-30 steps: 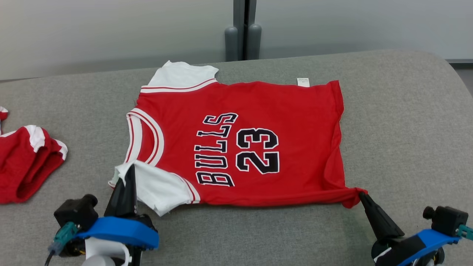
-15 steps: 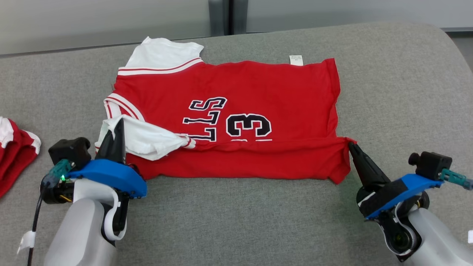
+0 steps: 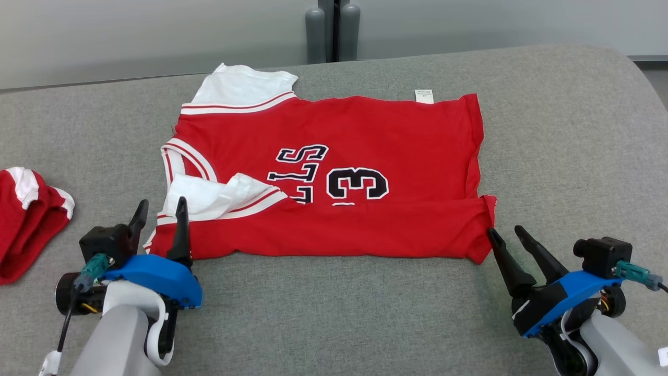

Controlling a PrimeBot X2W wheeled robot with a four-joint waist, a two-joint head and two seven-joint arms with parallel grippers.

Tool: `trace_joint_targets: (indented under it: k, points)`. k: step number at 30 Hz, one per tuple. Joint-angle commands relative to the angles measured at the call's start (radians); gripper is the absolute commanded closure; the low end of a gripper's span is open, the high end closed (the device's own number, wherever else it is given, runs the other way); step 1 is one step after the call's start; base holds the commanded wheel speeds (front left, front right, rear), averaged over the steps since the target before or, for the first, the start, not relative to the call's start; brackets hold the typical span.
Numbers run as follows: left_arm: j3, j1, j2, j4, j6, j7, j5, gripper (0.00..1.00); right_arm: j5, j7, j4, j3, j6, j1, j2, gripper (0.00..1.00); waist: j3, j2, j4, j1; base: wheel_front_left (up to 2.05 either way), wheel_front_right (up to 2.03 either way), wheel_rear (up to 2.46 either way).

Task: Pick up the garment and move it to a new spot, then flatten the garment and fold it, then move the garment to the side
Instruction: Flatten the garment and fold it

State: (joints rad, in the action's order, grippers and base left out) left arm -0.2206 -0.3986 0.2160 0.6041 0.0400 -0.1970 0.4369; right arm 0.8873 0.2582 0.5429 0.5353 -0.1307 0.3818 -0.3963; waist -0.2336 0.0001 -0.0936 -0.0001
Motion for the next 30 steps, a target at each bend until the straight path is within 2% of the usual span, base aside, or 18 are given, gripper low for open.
trace_joint_targets:
  k: [1,10,12,18,19,20,21,22,23,30]
  points:
    - [-0.007,0.021,0.012,0.000,-0.013,-0.010,-0.017,0.00,-0.027,0.007,0.006,-0.010,0.000,-0.017,-0.007,0.00,0.002,-0.0001,0.001,0.0001,0.00,0.00,0.00]
    - [-0.051,0.073,0.039,0.032,-0.044,0.018,-0.063,0.00,-0.075,0.000,0.087,-0.017,0.000,0.008,0.046,0.00,0.002,-0.0001,0.002,0.0001,0.00,0.00,0.00]
    - [-0.052,0.069,0.046,0.055,-0.032,0.032,-0.054,0.00,-0.084,-0.003,0.110,-0.009,0.000,0.021,0.062,0.00,0.000,-0.0001,0.001,0.0001,0.00,0.00,0.00]
    - [-0.068,0.050,0.025,0.084,-0.038,0.056,-0.052,0.00,-0.096,-0.018,0.175,0.005,0.000,0.054,0.092,0.00,-0.002,-0.0001,0.004,0.0001,0.00,0.00,0.00]
    - [-0.068,0.046,0.027,0.096,-0.032,0.059,-0.048,0.19,-0.095,-0.020,0.188,0.008,0.000,0.060,0.101,0.00,-0.003,-0.0001,0.006,0.0001,0.00,0.00,0.00]
    - [-0.071,0.042,0.027,0.105,-0.029,0.062,-0.047,0.57,-0.095,-0.021,0.201,0.010,0.000,0.066,0.108,0.24,-0.004,-0.0001,0.009,0.0001,0.00,0.00,0.00]
    - [-0.071,0.038,0.024,0.116,-0.025,0.060,-0.044,1.00,-0.091,-0.021,0.211,0.011,0.000,0.071,0.114,0.73,-0.004,-0.0001,0.012,0.0001,0.00,0.00,0.00]
    - [-0.072,0.032,0.021,0.125,-0.024,0.056,-0.042,1.00,-0.089,-0.020,0.221,0.012,0.000,0.073,0.119,0.93,-0.003,-0.0001,0.014,0.0001,0.00,0.00,0.00]
    - [-0.074,0.027,0.017,0.133,-0.023,0.054,-0.043,1.00,-0.088,-0.019,0.231,0.015,0.000,0.077,0.123,1.00,-0.002,-0.0001,0.015,0.0001,0.00,0.00,0.00]
    - [-0.077,0.032,0.011,0.150,-0.024,0.003,-0.038,1.00,-0.082,-0.001,0.231,0.020,0.000,0.062,0.112,1.00,0.035,-0.0001,0.030,0.0001,0.00,0.00,0.00]
